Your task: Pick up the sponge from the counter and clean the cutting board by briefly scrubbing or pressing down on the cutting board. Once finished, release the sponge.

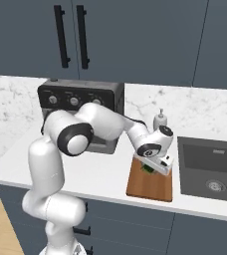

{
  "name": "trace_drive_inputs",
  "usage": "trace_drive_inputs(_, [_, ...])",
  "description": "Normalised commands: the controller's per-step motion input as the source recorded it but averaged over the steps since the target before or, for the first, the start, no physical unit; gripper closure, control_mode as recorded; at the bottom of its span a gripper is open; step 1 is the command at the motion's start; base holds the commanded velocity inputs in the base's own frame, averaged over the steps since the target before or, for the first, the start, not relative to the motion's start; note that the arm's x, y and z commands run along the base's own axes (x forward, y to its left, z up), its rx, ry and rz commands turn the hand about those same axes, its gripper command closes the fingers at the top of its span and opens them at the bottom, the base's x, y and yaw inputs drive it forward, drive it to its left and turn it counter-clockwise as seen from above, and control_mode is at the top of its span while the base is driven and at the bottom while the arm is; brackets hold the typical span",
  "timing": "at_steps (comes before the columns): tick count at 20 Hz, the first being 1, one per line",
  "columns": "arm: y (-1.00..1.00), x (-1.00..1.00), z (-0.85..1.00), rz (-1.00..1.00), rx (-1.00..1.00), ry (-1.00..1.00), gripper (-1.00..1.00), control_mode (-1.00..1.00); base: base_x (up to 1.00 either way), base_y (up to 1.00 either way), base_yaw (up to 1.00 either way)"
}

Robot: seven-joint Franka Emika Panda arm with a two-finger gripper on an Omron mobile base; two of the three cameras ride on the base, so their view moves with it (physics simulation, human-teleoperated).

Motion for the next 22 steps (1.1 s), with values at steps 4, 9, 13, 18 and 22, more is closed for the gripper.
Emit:
trace_drive_inputs(4, [0.00,-0.64,-0.58,0.00,-0.08,-0.08,1.00,-1.00,0.00,0.00,0.00])
trace_drive_inputs(9, [0.00,-0.71,-0.55,0.00,-0.11,-0.05,1.00,-1.00,0.00,0.00,0.00])
trace_drive_inputs(13, [0.00,-0.95,-0.34,0.00,-0.07,0.00,1.00,-1.00,0.00,0.00,0.00])
trace_drive_inputs(18, [0.00,-1.00,-0.26,0.00,-0.04,0.00,1.00,-1.00,0.00,0.00,0.00])
trace_drive_inputs(22, [0.00,-0.89,-0.28,0.00,-0.04,0.00,1.00,-1.00,0.00,0.00,0.00])
